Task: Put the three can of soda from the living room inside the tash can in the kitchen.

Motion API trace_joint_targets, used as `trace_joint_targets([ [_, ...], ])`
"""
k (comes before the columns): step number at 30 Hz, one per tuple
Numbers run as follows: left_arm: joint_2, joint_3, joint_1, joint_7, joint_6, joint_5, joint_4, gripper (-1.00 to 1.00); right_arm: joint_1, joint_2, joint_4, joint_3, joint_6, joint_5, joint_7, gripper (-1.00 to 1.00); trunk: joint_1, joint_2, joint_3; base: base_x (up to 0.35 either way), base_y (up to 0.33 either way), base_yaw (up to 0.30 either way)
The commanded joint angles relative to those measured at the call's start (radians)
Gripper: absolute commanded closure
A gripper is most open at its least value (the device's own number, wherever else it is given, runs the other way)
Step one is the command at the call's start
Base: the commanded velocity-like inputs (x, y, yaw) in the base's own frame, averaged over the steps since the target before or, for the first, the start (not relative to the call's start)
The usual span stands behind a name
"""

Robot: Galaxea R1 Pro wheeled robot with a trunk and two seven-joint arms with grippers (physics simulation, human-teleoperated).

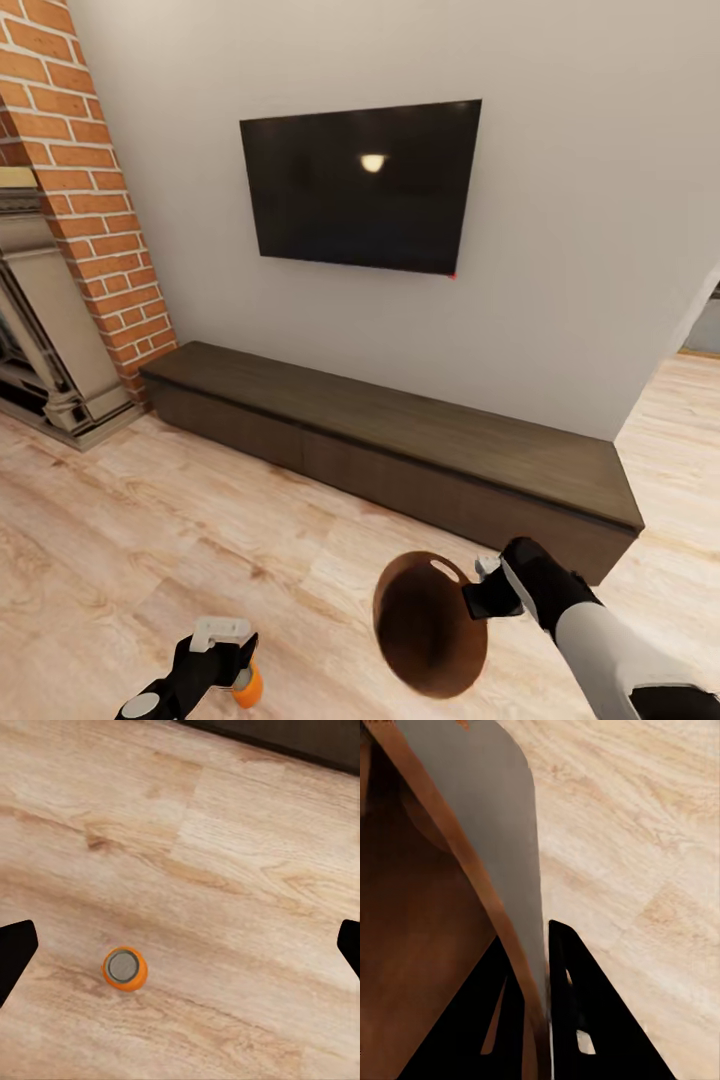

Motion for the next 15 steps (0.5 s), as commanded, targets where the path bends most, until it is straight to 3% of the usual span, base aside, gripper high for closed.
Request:
trace_joint_targets([
  [1,0.0,0.0,0.0,0.0,-0.001,0.0,0.0,-1.0,-0.002,0.008,-0.01,-0.005,0.007,-0.001,0.003,1.0,0.0,0.0,0.0,0.238,0.188,-0.003],
  [3,0.0,0.001,0.0,0.001,-0.002,-0.001,0.001,-1.0,-0.005,0.028,-0.028,-0.003,0.022,0.003,-0.003,1.0,0.0,0.0,0.0,0.217,0.169,-0.002],
  [5,0.0,0.002,-0.001,0.001,-0.002,-0.002,0.003,-1.0,-0.006,0.033,-0.034,-0.003,0.026,0.004,-0.005,1.0,0.0,0.0,0.0,0.155,0.12,-0.001],
  [11,-0.003,0.001,-0.002,0.005,-0.02,0.002,0.09,-1.0,-0.02,0.031,-0.043,-0.003,0.034,0.003,0.0,1.0,0.0,0.0,-0.006,0.049,0.038,0.0],
  [15,-0.003,0.001,-0.003,0.008,-0.046,0.002,0.112,-1.0,-0.024,0.029,-0.044,-0.004,0.035,0.001,0.001,1.0,0.015,-0.028,-0.024,0.007,0.005,0.0],
])
